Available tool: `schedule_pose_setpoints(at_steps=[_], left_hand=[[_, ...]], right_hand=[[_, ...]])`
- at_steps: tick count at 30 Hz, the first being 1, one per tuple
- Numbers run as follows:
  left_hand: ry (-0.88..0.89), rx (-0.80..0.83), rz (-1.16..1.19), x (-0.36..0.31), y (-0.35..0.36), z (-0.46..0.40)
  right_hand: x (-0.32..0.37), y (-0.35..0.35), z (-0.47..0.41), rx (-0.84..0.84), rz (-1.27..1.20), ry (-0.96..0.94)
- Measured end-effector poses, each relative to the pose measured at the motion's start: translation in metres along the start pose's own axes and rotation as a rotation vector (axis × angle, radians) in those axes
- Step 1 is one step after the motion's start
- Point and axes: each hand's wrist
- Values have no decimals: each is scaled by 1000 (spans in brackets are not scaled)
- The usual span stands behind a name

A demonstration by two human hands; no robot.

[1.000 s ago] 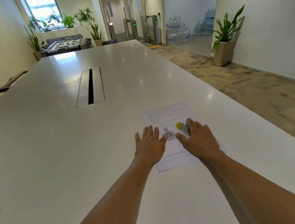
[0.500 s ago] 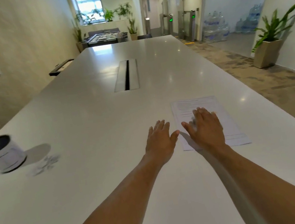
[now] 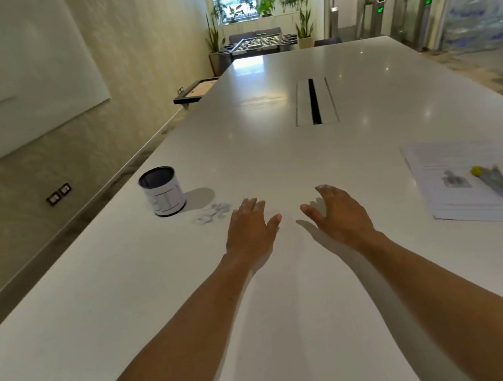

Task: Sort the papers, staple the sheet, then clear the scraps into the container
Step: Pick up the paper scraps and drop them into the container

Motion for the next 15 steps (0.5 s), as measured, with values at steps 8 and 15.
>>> schedule_pose_setpoints(at_steps=[8,15], left_hand=[[-125,-77,-16,104,-43,19],[-199,69,-57,155,-48,13]], right_hand=[[98,47,-16,92,-9,-57],[129,74,-32,188,91,-83]])
Point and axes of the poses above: each hand's wrist, its own z-axis away from the middle knuckle, its own y-axis out of the palm, x = y × z, and after that the axes turned 5 degrees about x, right-handed
